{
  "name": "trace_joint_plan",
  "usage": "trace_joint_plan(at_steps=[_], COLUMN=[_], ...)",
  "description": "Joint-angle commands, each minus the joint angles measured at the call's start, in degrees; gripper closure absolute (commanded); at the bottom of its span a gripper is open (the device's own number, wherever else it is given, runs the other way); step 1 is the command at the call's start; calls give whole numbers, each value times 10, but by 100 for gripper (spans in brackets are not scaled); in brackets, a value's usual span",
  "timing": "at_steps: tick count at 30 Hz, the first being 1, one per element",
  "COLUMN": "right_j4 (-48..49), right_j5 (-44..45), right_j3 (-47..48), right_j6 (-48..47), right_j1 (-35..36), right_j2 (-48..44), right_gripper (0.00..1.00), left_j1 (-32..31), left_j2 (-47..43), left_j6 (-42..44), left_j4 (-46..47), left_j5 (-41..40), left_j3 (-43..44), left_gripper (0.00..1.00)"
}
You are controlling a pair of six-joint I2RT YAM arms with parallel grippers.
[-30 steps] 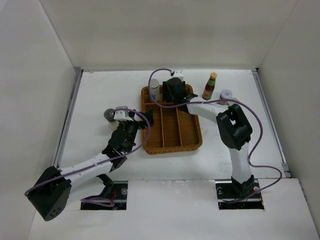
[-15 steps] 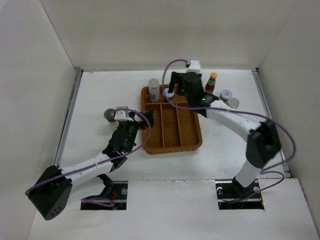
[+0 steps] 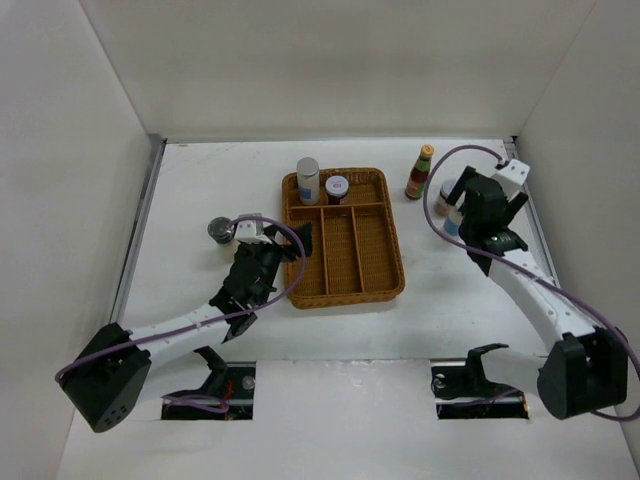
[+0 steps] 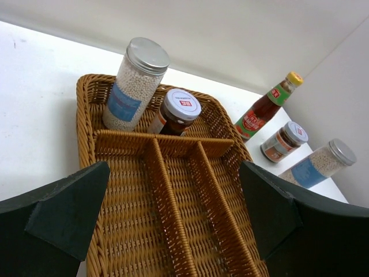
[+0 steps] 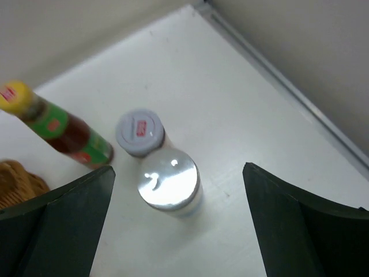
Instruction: Organize the condiment bottles
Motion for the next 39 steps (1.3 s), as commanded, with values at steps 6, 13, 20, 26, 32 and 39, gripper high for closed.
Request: trace_joint_plan(at_steps=[6,13,20,26,32,39], right_j4=[31,92,124,115,176,177], right_j5=[-92,-98,-17,-26,-109,-139], right_j3=[-19,-1,-25,70,189,303], right_j6=[18,14,-24,-70,-88,-105], right_j1=[-29,-43,67,186,198,197], right_j2=[74,148,38,37,188,345], right_gripper=[0,26,56,54,54,53], left_j1=[-10,-7,1,10,22,39], left_j2=[1,8,3,15,4,-28], left_j6=[-10,-10,-9,-10,-9,-9], left_j4=[31,31,31,28,21,-29], left_j5=[8,8,7,6,6,-5], left_j3=[3,2,0,6,6,13], left_gripper=[0,0,0,0,3,5])
